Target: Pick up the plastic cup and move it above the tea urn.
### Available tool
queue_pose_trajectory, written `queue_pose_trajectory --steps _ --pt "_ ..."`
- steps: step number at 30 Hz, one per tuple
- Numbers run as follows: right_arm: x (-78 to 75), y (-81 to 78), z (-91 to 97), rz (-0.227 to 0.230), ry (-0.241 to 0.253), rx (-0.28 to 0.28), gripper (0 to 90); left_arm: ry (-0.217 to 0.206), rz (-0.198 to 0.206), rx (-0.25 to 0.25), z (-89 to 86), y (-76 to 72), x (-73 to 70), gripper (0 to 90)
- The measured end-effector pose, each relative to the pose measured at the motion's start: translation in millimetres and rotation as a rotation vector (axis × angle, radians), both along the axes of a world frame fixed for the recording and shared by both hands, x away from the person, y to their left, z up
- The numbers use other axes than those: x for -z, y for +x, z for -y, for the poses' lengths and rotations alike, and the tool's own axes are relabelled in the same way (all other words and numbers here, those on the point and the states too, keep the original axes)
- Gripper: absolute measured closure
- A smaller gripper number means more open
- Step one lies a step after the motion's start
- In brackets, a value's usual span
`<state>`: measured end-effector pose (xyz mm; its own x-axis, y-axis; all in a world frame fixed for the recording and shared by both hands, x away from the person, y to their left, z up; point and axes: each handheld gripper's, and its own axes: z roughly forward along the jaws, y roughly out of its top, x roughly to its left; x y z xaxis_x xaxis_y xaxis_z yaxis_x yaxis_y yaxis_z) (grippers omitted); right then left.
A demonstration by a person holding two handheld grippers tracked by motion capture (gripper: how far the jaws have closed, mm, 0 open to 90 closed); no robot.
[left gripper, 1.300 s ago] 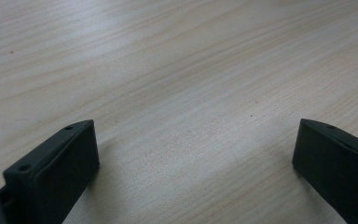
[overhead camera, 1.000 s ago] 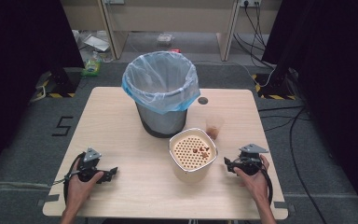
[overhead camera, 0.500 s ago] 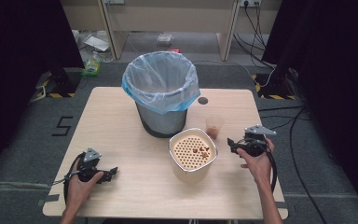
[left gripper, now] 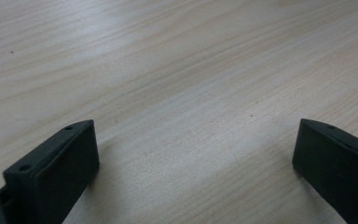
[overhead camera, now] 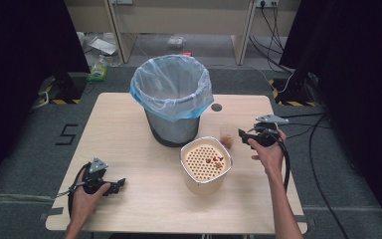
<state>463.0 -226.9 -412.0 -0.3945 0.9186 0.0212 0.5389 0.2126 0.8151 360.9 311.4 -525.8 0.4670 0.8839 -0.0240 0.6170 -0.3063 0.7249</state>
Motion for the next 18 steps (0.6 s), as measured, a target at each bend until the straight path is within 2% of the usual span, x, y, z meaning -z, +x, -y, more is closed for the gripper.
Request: queue_pose_trajectory --steps 10,18 --pt "4.2 25.7 -17.9 -0.048 -0.016 -0.028 47.2 0.001 0.000 0.000 0.0 0.0 -0.1 0.0" --pt "10.9 44.4 -26.8 -0.100 -0.067 -0.046 60.6 0.001 -0.001 0.000 0.0 0.0 -0.1 0.0"
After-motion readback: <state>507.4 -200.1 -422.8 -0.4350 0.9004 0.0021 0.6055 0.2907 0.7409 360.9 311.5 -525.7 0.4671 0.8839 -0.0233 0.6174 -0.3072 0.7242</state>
